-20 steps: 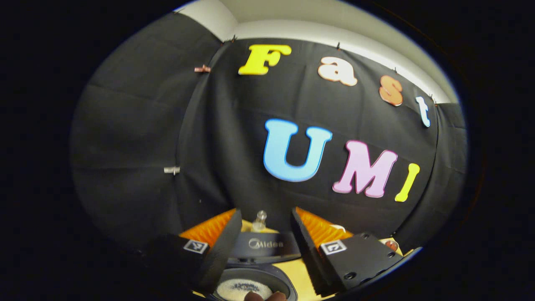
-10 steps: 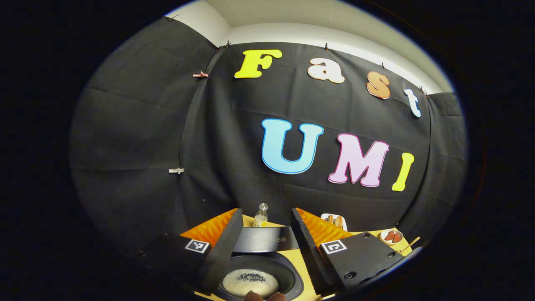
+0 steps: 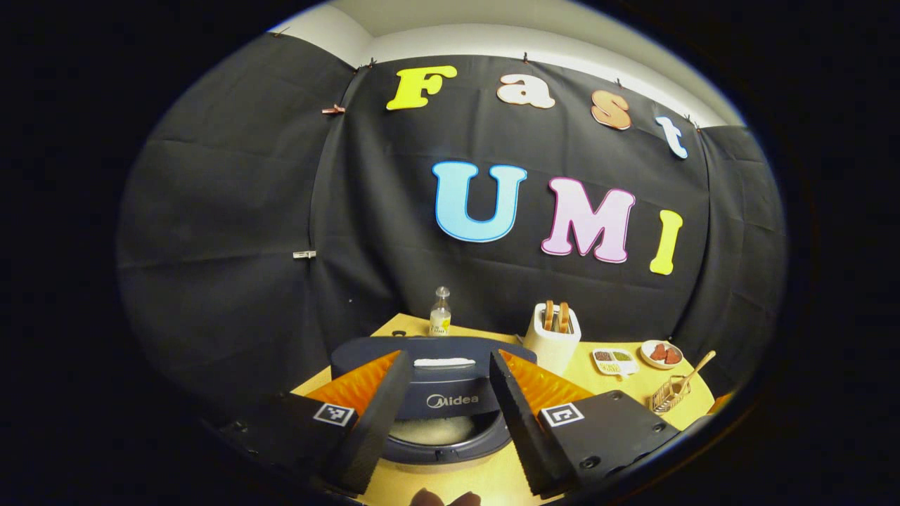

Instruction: Close the left gripper, press the button to open the rice cooker; take a wooden spoon from the chopstick holder with the right hand, scoop a spoonful of rice and pour it into the rice cooker, then put the wooden spoon back into the chopstick holder.

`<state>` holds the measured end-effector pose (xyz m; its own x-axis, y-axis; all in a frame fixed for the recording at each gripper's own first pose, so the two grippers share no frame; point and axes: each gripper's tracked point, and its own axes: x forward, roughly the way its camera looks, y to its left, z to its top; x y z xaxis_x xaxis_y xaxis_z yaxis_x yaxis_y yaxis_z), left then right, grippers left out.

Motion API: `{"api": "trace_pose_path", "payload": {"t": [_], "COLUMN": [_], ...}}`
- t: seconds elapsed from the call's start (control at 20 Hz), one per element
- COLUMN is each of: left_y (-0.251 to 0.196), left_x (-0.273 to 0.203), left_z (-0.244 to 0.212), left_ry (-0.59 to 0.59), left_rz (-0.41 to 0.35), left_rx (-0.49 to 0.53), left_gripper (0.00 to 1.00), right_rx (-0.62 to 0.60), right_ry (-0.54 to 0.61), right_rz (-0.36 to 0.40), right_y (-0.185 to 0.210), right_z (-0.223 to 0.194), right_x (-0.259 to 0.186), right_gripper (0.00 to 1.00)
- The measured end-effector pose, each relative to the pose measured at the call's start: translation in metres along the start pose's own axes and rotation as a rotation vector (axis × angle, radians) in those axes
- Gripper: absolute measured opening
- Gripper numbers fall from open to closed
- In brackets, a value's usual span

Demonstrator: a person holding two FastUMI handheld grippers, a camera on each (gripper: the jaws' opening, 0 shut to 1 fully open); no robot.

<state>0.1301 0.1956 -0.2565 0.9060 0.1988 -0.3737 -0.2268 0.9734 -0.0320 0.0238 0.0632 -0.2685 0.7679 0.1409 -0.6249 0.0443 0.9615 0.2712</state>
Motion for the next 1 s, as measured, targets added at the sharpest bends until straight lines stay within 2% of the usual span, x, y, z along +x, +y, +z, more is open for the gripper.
{"api": "trace_pose_path", "payload": {"t": [0.2,0.5,0.7,0.8,0.9,1.0], "left_y": [-0.001,0.006,0.007,0.006,0.001,0.003], "left_x": [-0.003,0.01,0.017,0.015,0.015,0.013], "left_z": [-0.03,-0.078,-0.08,-0.096,-0.096,-0.097], "left_ry": [0.039,0.164,0.168,0.188,0.146,0.144], "left_rz": [0.014,0.019,0.038,0.05,0.035,0.024], "left_rx": [0.037,0.011,-0.011,0.023,0.093,0.077], "left_gripper": [0.81,0.82,0.82,0.82,0.82,0.86], "right_rx": [-0.026,-0.025,-0.017,-0.014,-0.018,-0.026], "right_ry": [0.016,0.028,0.031,0.039,0.046,0.049], "right_rz": [0.014,0.013,0.007,0.006,0.01,0.015], "right_y": [0.008,0.005,0.003,0.004,0.007,0.01], "right_z": [-0.005,-0.01,-0.013,-0.016,-0.017,-0.018], "right_x": [0.002,0.0,0.0,0.001,0.003,0.005], "right_gripper": [0.99,0.99,0.99,0.99,0.99,0.99]}}
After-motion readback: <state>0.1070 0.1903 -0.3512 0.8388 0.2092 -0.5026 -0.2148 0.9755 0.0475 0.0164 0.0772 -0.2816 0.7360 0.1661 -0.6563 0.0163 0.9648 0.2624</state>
